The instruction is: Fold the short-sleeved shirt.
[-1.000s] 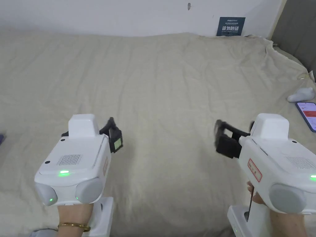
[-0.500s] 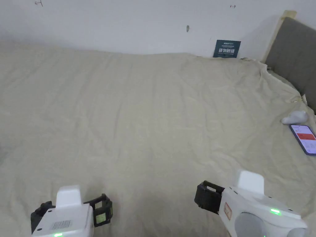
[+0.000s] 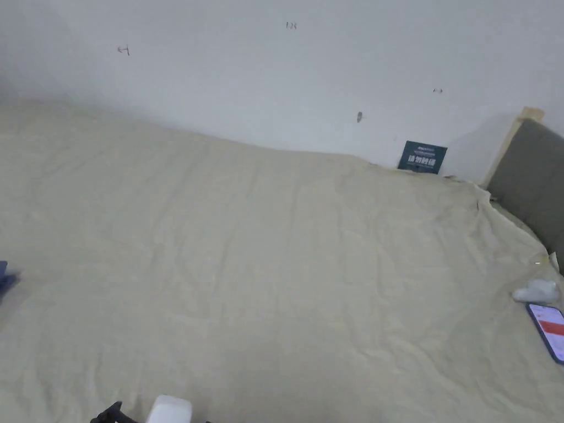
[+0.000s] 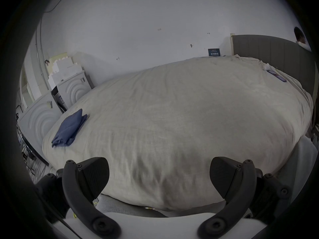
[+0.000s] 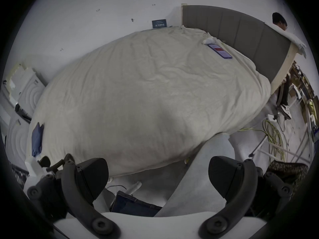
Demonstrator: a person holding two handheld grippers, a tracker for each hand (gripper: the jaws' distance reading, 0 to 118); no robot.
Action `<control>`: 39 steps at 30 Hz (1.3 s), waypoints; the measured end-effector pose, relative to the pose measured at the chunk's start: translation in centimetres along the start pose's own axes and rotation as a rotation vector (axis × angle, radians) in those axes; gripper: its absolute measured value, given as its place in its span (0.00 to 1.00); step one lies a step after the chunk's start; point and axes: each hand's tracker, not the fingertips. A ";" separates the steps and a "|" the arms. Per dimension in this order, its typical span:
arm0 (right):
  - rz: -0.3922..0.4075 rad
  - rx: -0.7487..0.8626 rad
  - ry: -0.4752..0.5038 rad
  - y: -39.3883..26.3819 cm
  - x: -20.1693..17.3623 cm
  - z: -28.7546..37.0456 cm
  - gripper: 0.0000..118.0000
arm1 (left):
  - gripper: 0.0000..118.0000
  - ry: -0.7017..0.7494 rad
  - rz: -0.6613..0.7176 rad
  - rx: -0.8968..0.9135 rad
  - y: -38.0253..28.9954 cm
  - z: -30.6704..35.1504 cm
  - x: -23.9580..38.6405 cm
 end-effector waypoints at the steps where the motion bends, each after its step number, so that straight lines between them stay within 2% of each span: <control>1: -0.062 -0.011 0.018 0.2 0.5 0.3 0.97 | 1.00 0.001 0.022 -0.004 0.1 0.0 -0.3; 3: -0.096 0.002 0.088 0.5 1.3 0.9 0.97 | 1.00 -0.001 0.059 0.003 0.0 0.1 -0.9; 5: -0.066 0.071 0.052 0.6 2.3 0.8 0.97 | 1.00 -0.005 0.095 0.006 -0.3 0.2 -1.4; 9: 0.113 0.158 -0.101 -0.3 2.1 0.8 0.97 | 1.00 -0.010 0.161 0.013 -1.1 0.3 -2.3; 10: 0.153 0.192 -0.095 -0.4 2.4 0.3 0.97 | 1.00 -0.002 0.181 0.014 -1.3 0.3 -2.5; 13: 0.142 0.366 0.007 -1.1 3.5 -2.7 0.97 | 1.00 0.000 0.261 -0.029 -1.8 -0.4 -3.7; 14: 0.171 0.405 0.040 -1.2 3.7 -3.6 0.97 | 1.00 -0.002 0.285 -0.048 -1.9 -0.6 -4.1; 17: 0.250 0.483 -0.102 -1.9 4.0 -6.7 0.97 | 1.00 0.030 0.362 -0.025 -2.1 -0.5 -5.3; 20: 0.321 0.551 -0.146 -3.8 4.9 -9.7 0.97 | 1.00 0.032 0.392 -0.022 -2.3 -0.3 -5.9; 21: 0.317 0.474 -0.162 -3.7 5.1 -10.5 0.98 | 1.00 0.032 0.393 -0.024 -2.3 -0.3 -5.9; 22: 0.236 0.302 -0.098 -2.4 5.7 -11.2 0.98 | 1.00 0.028 0.394 -0.024 -2.3 -0.4 -5.8; 23: 0.204 0.302 -0.045 -2.1 6.6 -11.6 0.98 | 1.00 0.007 0.396 -0.028 -2.3 -0.5 -5.7; 26: 0.120 0.341 -0.101 -1.9 8.4 -11.7 0.98 | 1.00 -0.113 0.417 -0.044 -2.2 -0.7 -5.8; 28: 0.034 0.379 -0.063 -2.4 8.9 -10.4 0.98 | 1.00 -0.100 0.416 -0.042 -2.3 -0.6 -5.7; 30: 0.004 0.393 -0.064 -2.5 9.5 -10.1 0.98 | 1.00 -0.083 0.414 -0.042 -2.1 -0.6 -5.4; 34: -0.009 0.361 -0.056 -2.2 10.0 -10.5 0.98 | 1.00 -0.097 0.421 -0.051 -2.0 -0.8 -5.5; 39: -0.007 0.337 -0.063 -2.2 8.3 -9.8 0.98 | 1.00 -0.094 0.447 -0.036 -1.8 -0.5 -5.6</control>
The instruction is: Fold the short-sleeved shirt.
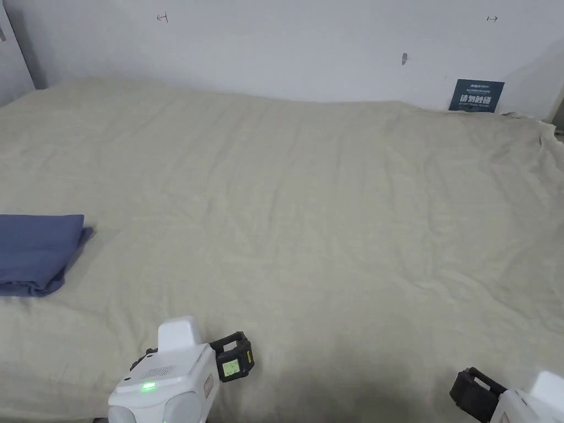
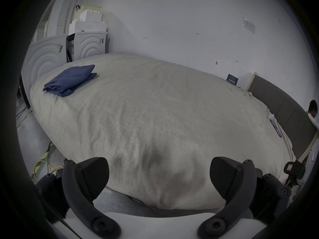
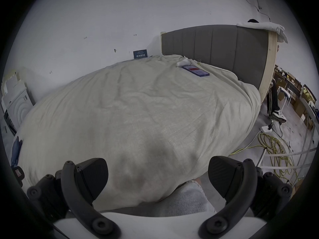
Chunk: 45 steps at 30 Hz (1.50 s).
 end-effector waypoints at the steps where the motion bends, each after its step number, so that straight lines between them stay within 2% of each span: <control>1: -0.004 -0.013 0.016 0.0 -0.2 0.0 0.98 | 1.00 0.003 0.002 -0.012 0.1 -0.1 0.0; 6: 0.018 -0.068 0.039 0.3 -0.7 -1.5 0.98 | 1.00 -0.004 0.052 -0.037 0.2 -0.3 -0.6; 8: 0.053 -0.072 0.038 0.3 -1.3 -1.5 0.98 | 1.00 0.006 0.086 -0.036 0.2 -0.5 -1.3; 12: 0.171 -0.062 0.036 -0.3 -3.6 0.1 0.98 | 1.00 0.048 0.116 -0.048 0.1 -0.6 -1.5; 13: 0.210 -0.064 0.028 -0.2 -2.3 -0.9 0.98 | 1.00 0.056 0.116 -0.046 0.1 -0.6 -1.5; 16: 0.299 -0.065 0.014 -0.4 -3.3 -0.8 0.98 | 1.00 0.079 0.115 -0.039 0.3 -0.3 -1.1; 19: 0.419 -0.090 -0.041 -0.9 -4.1 -1.0 0.98 | 1.00 0.113 0.075 -0.029 0.4 0.1 -1.3; 21: 0.455 -0.096 -0.066 -1.3 -4.2 -1.7 0.98 | 1.00 0.180 0.023 -0.017 0.7 0.6 -1.4; 23: 0.464 -0.093 -0.065 -1.2 -4.2 -1.7 0.98 | 1.00 0.240 -0.025 -0.016 1.2 1.0 -1.4; 29: 0.502 -0.014 -0.084 -1.0 -4.9 0.4 0.98 | 1.00 0.242 0.016 0.002 1.5 1.4 -1.4; 33: 0.469 0.007 -0.076 -0.8 -4.8 1.0 0.98 | 1.00 0.228 -0.031 -0.048 1.1 0.5 -0.8; 36: 0.415 0.007 -0.063 -0.4 -4.4 0.8 0.98 | 1.00 0.215 -0.063 -0.054 0.8 0.3 -0.3; 40: 0.376 -0.038 -0.055 -0.3 -4.0 -0.4 0.98 | 1.00 0.191 -0.086 -0.056 0.7 -0.1 0.5; 45: 0.398 -0.051 -0.047 -0.4 -4.4 -0.9 0.98 | 1.00 0.177 -0.140 -0.074 0.3 -0.5 1.3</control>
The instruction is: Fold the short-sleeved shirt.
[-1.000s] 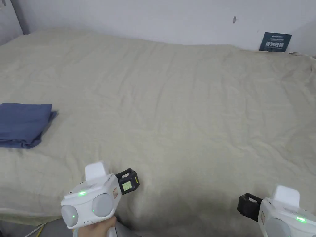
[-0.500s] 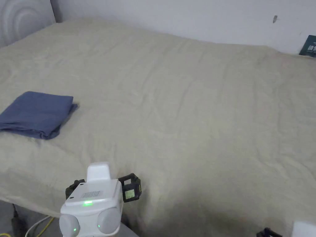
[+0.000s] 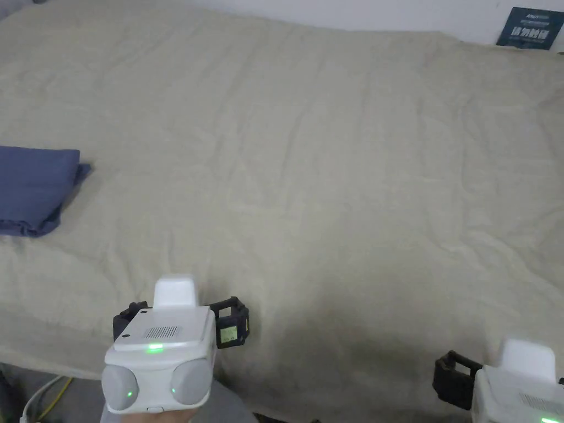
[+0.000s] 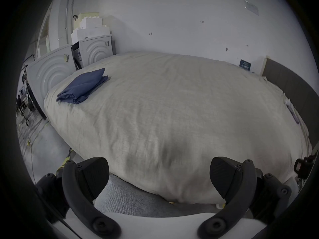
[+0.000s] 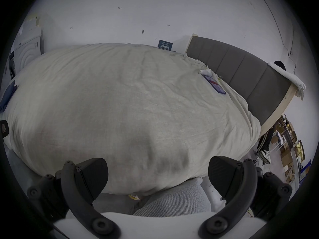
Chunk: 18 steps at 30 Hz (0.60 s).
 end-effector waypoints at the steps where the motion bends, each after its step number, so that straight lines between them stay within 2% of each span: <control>1: 0.010 0.004 0.000 0.0 -0.3 0.2 0.98 | 1.00 0.001 -0.011 -0.007 -0.1 0.0 0.1; 8: 0.051 0.034 0.003 -0.4 -1.0 0.7 0.98 | 1.00 -0.007 -0.032 -0.013 0.0 -0.1 0.2; 18: -0.019 0.009 0.006 -0.4 0.1 0.3 0.98 | 1.00 -0.012 -0.031 -0.019 0.0 -0.1 0.2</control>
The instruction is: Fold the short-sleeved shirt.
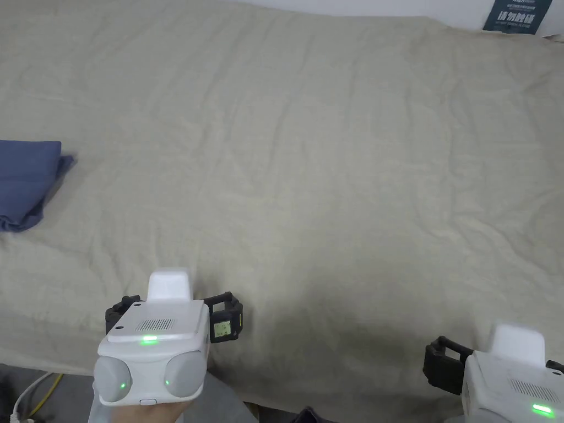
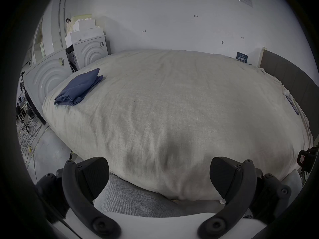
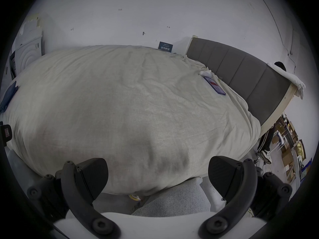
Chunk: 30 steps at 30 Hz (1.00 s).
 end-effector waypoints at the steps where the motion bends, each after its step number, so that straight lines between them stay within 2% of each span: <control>1: 0.001 -0.001 0.000 0.0 0.0 0.0 0.98 | 1.00 0.001 -0.002 0.000 0.0 0.0 0.0; 10: 0.042 0.005 -0.015 -0.1 -0.7 0.0 0.98 | 1.00 0.001 -0.034 0.007 -0.2 0.1 0.3; 18: -0.014 0.039 -0.021 0.1 0.2 1.0 0.98 | 1.00 0.000 0.037 0.035 0.3 0.8 -0.6; 22: -0.032 0.008 0.004 0.8 1.0 -0.1 0.98 | 1.00 0.132 0.093 0.086 1.1 0.9 -0.1; 25: -0.099 0.022 0.067 3.1 1.9 -1.4 0.98 | 1.00 0.085 0.163 0.174 3.2 -0.2 -0.2; 30: -0.201 0.089 0.046 10.9 3.7 -7.6 0.98 | 1.00 0.028 0.231 0.199 11.3 -6.1 -0.2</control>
